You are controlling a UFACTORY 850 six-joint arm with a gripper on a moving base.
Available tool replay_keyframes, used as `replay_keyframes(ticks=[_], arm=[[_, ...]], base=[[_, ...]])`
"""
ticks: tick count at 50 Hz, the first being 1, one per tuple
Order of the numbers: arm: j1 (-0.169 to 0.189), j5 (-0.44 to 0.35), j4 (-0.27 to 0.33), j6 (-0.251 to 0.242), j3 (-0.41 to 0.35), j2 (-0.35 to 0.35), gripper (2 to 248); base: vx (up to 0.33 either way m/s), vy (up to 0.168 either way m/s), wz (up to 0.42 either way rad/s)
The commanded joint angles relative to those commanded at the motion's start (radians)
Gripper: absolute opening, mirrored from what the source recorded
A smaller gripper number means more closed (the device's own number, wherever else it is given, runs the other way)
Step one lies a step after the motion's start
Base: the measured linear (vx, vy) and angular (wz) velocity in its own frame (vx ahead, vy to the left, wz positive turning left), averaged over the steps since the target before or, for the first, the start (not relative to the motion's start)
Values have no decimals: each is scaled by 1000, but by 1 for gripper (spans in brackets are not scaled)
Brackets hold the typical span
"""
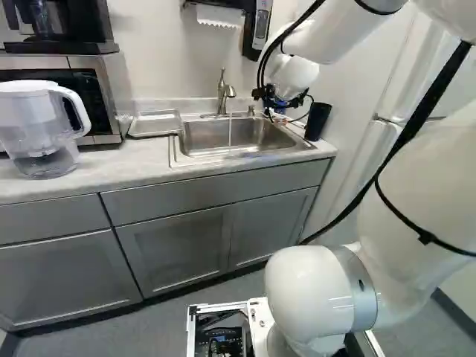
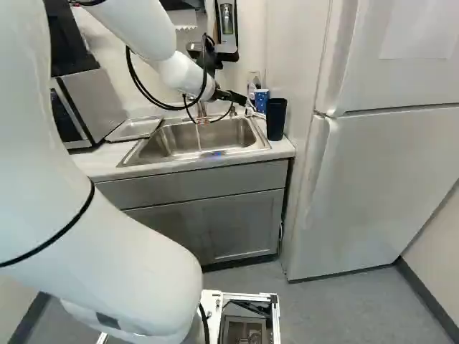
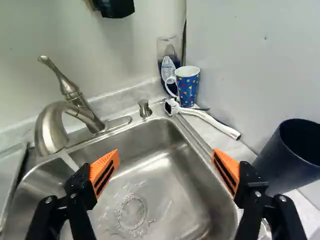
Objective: Rinse the cup and place it in the tray
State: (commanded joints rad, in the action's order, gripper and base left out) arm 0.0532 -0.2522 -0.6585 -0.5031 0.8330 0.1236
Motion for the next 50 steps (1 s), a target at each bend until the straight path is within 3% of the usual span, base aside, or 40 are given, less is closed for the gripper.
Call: replay_keyframes(ticks=[50], arm=[[-23, -225, -283, 0, -57, -57, 247]], base=[[0, 0, 0]])
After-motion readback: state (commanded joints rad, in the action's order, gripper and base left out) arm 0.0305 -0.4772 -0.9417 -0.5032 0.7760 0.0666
